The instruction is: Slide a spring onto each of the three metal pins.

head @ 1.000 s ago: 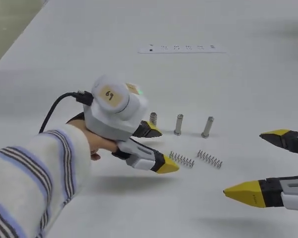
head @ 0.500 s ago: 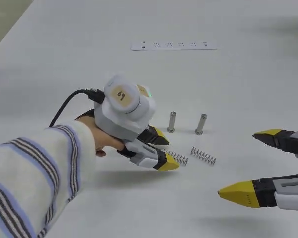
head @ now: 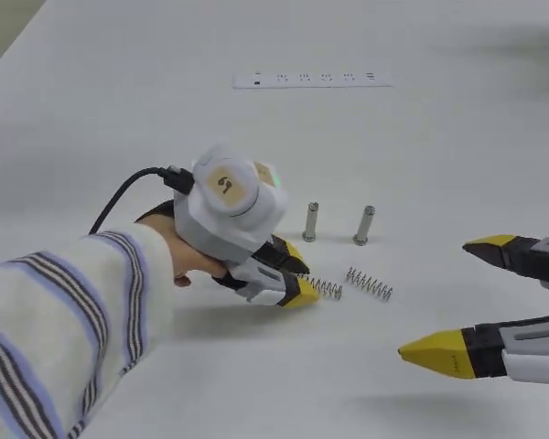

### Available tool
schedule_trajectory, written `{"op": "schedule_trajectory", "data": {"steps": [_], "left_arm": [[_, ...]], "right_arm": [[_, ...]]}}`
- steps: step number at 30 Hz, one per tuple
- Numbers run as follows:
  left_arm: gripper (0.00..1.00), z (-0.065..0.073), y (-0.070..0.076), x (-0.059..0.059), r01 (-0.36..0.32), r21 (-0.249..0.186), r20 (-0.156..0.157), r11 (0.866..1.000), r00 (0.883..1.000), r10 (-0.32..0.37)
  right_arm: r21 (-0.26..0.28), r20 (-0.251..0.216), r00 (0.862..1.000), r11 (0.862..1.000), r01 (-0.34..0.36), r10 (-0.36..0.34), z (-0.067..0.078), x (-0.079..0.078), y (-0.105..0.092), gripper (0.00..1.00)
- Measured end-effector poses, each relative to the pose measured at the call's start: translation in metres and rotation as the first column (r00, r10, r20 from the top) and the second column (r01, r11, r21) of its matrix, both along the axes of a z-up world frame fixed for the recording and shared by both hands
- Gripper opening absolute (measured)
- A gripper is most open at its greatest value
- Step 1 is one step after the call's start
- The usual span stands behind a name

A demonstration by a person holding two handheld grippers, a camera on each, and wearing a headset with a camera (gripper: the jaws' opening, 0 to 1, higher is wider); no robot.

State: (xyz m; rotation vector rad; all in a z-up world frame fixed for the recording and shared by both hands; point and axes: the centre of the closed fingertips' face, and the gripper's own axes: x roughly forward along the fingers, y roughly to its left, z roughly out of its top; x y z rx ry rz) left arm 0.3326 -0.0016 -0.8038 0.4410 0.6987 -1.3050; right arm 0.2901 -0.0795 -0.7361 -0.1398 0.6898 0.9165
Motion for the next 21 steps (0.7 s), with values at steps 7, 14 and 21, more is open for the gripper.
{"op": "schedule_trajectory", "data": {"steps": [7,14,21], "left_arm": [[0.06,-0.0018,0.0039,-0.0026,0.004,0.019,0.013,1.000,1.000,-0.004],[0.03,-0.0012,0.0035,0.0001,0.010,0.024,0.037,1.000,0.999,-0.011],[0.03,-0.0010,0.0048,0.0006,-0.033,0.016,0.016,0.999,0.999,0.033]], "right_arm": [[-0.001,0.000,1.000,1.000,0.000,0.000,-0.0003,-0.0004,0.0002,0.94],[-0.002,0.000,1.000,1.000,0.001,-0.001,-0.0007,-0.0015,-0.0007,0.94],[-0.002,-0.001,1.000,1.000,-0.002,0.002,-0.0010,-0.0023,-0.0008,0.93]]}}
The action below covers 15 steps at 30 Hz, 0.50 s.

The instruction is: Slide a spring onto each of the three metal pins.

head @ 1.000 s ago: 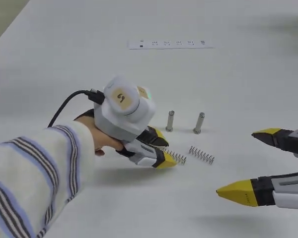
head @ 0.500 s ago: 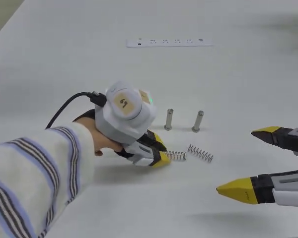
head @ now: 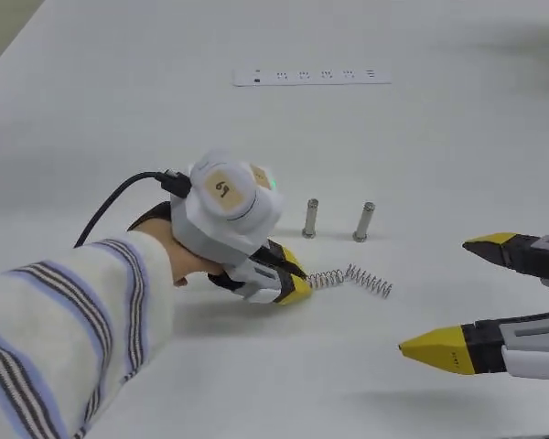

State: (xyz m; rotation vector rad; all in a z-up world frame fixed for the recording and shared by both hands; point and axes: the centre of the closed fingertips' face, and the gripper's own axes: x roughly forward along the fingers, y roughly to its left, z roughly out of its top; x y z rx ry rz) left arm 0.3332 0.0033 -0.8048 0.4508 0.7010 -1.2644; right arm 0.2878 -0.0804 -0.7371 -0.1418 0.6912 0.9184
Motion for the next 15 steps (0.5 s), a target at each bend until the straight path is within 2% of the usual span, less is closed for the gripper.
{"op": "schedule_trajectory", "data": {"steps": [2,5,8,15], "left_arm": [[0.03,0.000,0.001,0.002,-0.005,0.010,0.022,1.000,1.000,0.005],[0.03,0.001,0.002,0.003,-0.007,0.012,0.026,1.000,1.000,0.006],[0.03,0.002,0.005,0.007,-0.026,0.014,0.045,1.000,0.999,0.026],[0.03,0.010,0.005,0.007,-0.070,-0.033,0.019,0.997,0.997,0.071]], "right_arm": [[0.000,0.000,1.000,1.000,-0.003,0.003,0.000,0.000,0.000,0.93],[0.006,-0.002,1.000,1.000,-0.003,0.003,-0.001,0.000,0.001,0.93],[0.008,-0.002,1.000,1.000,-0.008,0.008,-0.001,0.000,0.002,0.92],[0.018,-0.003,1.000,1.000,-0.010,0.010,-0.001,0.002,0.003,0.91]]}}
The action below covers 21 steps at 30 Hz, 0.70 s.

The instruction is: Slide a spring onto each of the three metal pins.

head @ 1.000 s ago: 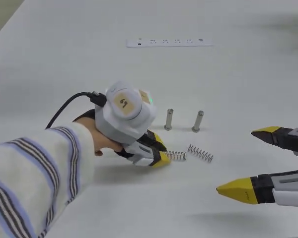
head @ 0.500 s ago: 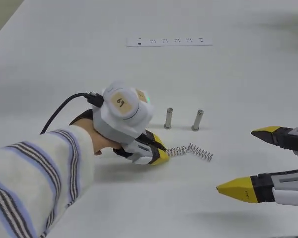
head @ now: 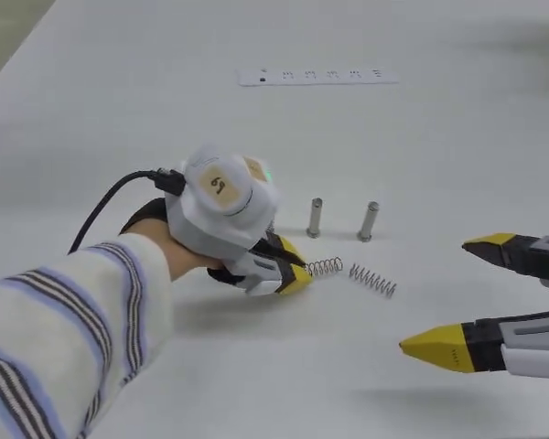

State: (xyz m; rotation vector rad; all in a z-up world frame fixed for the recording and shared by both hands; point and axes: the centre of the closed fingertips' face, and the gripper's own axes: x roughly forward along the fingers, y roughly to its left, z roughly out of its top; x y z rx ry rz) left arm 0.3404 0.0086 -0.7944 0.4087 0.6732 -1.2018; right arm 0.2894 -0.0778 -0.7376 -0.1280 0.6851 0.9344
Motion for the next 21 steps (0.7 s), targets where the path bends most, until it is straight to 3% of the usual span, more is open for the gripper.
{"op": "schedule_trajectory", "data": {"steps": [3,13,21], "left_arm": [[0.03,0.001,0.003,-0.003,0.003,0.021,0.005,1.000,1.000,-0.003],[0.03,0.016,0.011,-0.012,-0.002,0.012,0.017,1.000,1.000,0.002],[0.03,0.027,0.022,-0.022,-0.016,0.009,0.006,1.000,1.000,0.016]], "right_arm": [[-0.005,0.001,1.000,1.000,-0.008,0.008,0.000,0.001,0.000,0.91],[-0.009,0.006,1.000,1.000,-0.027,0.027,0.001,0.001,0.001,0.90],[-0.015,0.008,0.998,0.998,-0.058,0.058,0.001,-0.001,0.005,0.90]]}}
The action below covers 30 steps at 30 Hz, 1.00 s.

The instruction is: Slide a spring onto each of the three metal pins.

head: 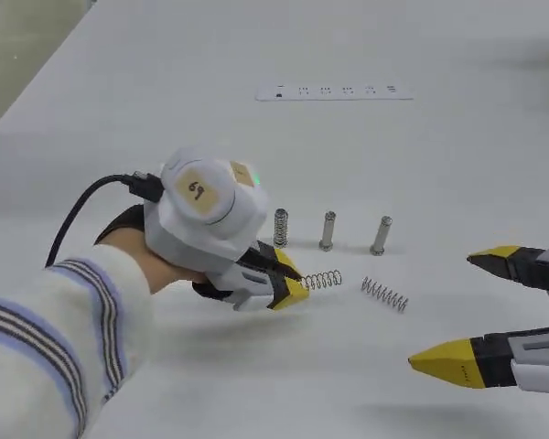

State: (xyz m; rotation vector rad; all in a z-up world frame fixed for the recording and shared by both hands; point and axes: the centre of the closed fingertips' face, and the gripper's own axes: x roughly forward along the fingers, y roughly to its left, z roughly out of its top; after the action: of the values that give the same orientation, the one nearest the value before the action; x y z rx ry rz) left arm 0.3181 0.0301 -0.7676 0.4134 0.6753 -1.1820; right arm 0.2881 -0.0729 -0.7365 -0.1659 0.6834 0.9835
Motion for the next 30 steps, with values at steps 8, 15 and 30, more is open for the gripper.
{"op": "schedule_trajectory", "data": {"steps": [8,15,30], "left_arm": [[0.03,0.012,0.012,-0.010,-0.016,-0.004,0.017,1.000,1.000,0.016],[0.03,0.019,0.024,-0.018,-0.025,0.003,0.018,1.000,1.000,0.024],[0.03,0.030,0.029,-0.040,-0.012,-0.020,0.013,1.000,1.000,0.012]], "right_arm": [[-0.014,-0.004,0.999,0.999,-0.038,0.038,-0.001,-0.002,0.003,0.89],[-0.024,-0.005,0.998,0.998,-0.062,0.062,-0.001,-0.006,0.003,0.88],[-0.032,-0.010,0.997,0.997,-0.073,0.073,-0.001,-0.012,0.002,0.87]]}}
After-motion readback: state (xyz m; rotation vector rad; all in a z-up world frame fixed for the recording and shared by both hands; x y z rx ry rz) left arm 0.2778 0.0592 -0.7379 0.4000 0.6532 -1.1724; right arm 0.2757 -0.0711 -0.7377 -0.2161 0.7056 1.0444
